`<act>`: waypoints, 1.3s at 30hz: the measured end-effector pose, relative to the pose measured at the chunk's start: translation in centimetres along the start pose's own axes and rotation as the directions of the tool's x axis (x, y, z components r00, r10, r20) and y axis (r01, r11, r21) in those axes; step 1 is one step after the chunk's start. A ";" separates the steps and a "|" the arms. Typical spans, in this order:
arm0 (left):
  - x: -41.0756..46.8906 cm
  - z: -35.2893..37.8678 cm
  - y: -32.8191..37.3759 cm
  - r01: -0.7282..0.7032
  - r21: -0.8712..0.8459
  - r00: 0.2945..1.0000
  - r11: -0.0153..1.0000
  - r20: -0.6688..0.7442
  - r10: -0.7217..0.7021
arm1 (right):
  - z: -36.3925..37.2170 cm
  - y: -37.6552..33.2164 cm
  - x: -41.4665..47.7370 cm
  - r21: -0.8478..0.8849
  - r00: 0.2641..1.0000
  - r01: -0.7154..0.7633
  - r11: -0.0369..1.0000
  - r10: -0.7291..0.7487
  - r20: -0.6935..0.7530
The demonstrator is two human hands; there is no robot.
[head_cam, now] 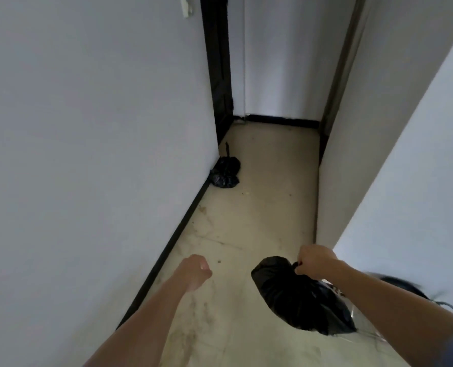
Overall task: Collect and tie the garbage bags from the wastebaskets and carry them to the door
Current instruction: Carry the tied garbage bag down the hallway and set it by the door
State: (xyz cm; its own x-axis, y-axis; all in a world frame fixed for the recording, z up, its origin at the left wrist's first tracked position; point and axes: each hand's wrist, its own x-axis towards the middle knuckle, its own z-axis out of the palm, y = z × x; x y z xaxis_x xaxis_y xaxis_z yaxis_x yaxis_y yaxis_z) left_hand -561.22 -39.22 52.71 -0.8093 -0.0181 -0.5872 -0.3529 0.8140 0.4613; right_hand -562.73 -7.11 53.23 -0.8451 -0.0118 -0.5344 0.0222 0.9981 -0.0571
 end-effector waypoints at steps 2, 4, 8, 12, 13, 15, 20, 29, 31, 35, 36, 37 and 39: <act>3.2 -1.9 1.5 0.004 -0.025 1.000 1.000 0.005 -0.004 | -3.3 -0.4 4.3 -0.029 1.000 0.017 0.999 -0.017 -0.017; 7.2 -3.6 2.3 0.039 -0.025 0.999 0.999 -0.003 -0.040 | -6.0 -1.0 8.9 -0.045 0.999 0.048 0.998 -0.049 -0.021; 16.4 -7.3 3.1 0.107 0.024 0.993 0.994 0.047 -0.108 | -10.1 -1.8 18.7 -0.090 0.997 0.073 0.993 -0.073 -0.002; 27.1 -12.4 4.6 0.105 0.019 0.992 0.994 0.069 -0.106 | -14.1 -2.7 28.7 -0.069 0.999 0.034 0.997 -0.032 0.032; 29.3 -14.0 5.4 0.100 0.021 0.992 0.995 0.073 -0.101 | -15.5 -3.1 30.8 -0.064 0.999 0.024 0.998 -0.022 0.040; 33.5 -17.5 7.3 0.080 0.026 0.994 0.996 0.071 -0.082 | -18.7 -4.0 35.2 -0.049 1.000 0.010 0.999 -0.009 0.021; 42.9 -24.9 11.5 0.054 0.019 0.997 0.998 0.045 -0.055 | -25.4 -6.7 44.2 -0.018 1.000 0.013 1.000 -0.013 0.015; 60.8 -30.5 15.1 0.112 -0.013 0.991 0.994 0.069 -0.111 | -31.6 -10.1 65.7 -0.035 0.983 0.167 0.985 -0.163 0.082; 64.6 -31.3 15.4 0.169 -0.050 0.983 0.984 0.076 -0.165 | -32.1 -11.1 70.9 -0.031 0.970 0.206 0.978 -0.200 0.135; 71.3 -32.9 15.9 0.236 -0.085 0.971 0.968 0.067 -0.231 | -33.2 -13.7 79.6 -0.068 0.935 0.286 0.956 -0.263 0.238; 72.6 -33.3 16.0 0.253 -0.102 0.967 0.962 0.061 -0.247 | -33.5 -14.5 81.4 -0.071 0.929 0.293 0.953 -0.267 0.256; 73.8 -33.6 15.8 0.270 -0.125 0.962 0.955 0.068 -0.264 | -33.7 -15.2 83.1 -0.072 0.924 0.298 0.952 -0.269 0.270; 76.4 -33.5 15.1 0.303 -0.153 0.952 0.941 0.097 -0.290 | -33.8 -16.5 86.6 -0.069 0.917 0.296 0.953 -0.264 0.298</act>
State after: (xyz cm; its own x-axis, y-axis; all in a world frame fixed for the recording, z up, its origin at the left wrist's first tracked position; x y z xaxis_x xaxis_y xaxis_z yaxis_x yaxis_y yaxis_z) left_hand -644.11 -47.81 37.11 -0.6225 -0.1976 -0.7573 -0.6488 0.6715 0.3581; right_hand -654.34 -22.58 36.42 -0.6221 -0.2921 -0.7264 -0.2661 0.9515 -0.1547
